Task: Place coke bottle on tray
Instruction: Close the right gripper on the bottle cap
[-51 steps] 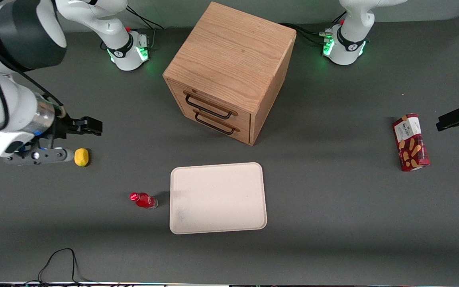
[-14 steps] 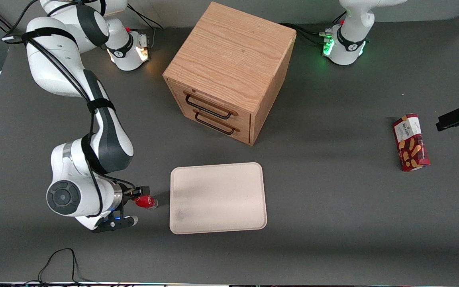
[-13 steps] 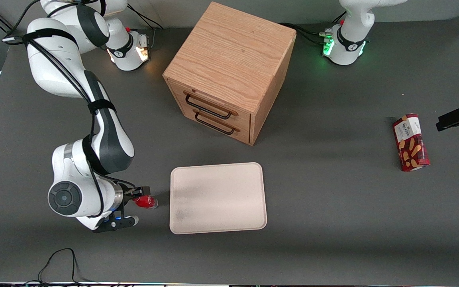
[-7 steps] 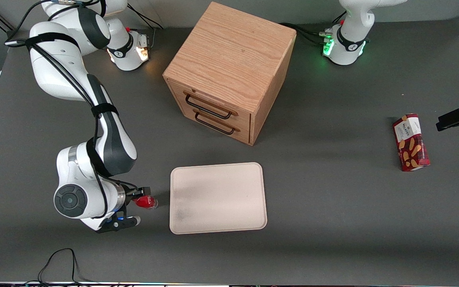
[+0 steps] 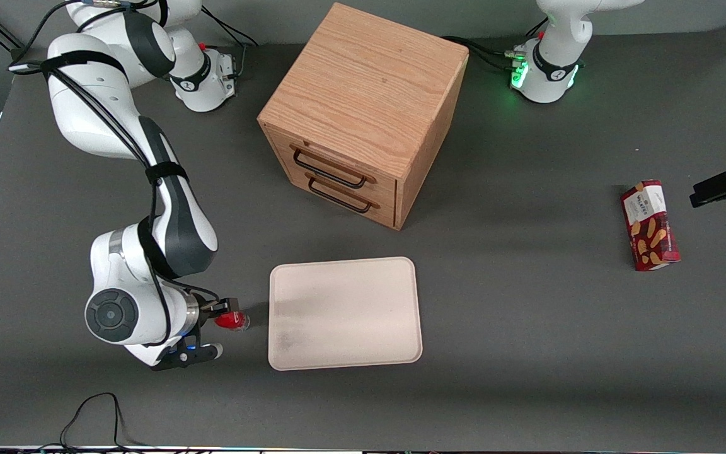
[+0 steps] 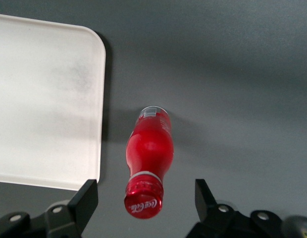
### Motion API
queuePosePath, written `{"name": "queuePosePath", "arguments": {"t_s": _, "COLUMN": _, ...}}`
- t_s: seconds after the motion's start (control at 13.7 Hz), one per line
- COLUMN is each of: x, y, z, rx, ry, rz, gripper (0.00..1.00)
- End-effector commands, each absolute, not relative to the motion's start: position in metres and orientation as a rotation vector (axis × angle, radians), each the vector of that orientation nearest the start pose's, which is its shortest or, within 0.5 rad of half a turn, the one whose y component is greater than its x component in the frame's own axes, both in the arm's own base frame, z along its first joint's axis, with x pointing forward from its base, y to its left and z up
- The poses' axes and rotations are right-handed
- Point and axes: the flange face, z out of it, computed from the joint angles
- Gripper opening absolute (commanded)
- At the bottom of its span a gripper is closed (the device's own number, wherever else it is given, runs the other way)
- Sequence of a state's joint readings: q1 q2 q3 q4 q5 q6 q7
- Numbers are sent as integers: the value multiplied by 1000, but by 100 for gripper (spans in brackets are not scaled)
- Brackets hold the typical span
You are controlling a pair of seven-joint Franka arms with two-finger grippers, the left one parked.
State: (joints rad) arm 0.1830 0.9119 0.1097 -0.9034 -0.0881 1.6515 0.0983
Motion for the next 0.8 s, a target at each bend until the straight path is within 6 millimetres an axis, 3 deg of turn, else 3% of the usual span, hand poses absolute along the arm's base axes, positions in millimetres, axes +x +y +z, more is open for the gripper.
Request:
{"name": "queuePosePath", "arguments": {"t_s": 0.0, "x": 745, "y": 183, "z": 332, "rx": -3160, "ry": -312, "rz": 215, "gripper": 57}}
{"name": "queuePosePath", "arguments": {"t_s": 0.29, "x": 744, "y": 183, "z": 331, "rx": -3162, "ry": -279, "rz": 219, "gripper": 0}}
{"name": "queuePosePath", "arguments": {"t_s": 0.73, "x": 742, "y": 190, "z": 332, "rx": -3174, "ry": -186, "rz": 227, "gripper": 0}}
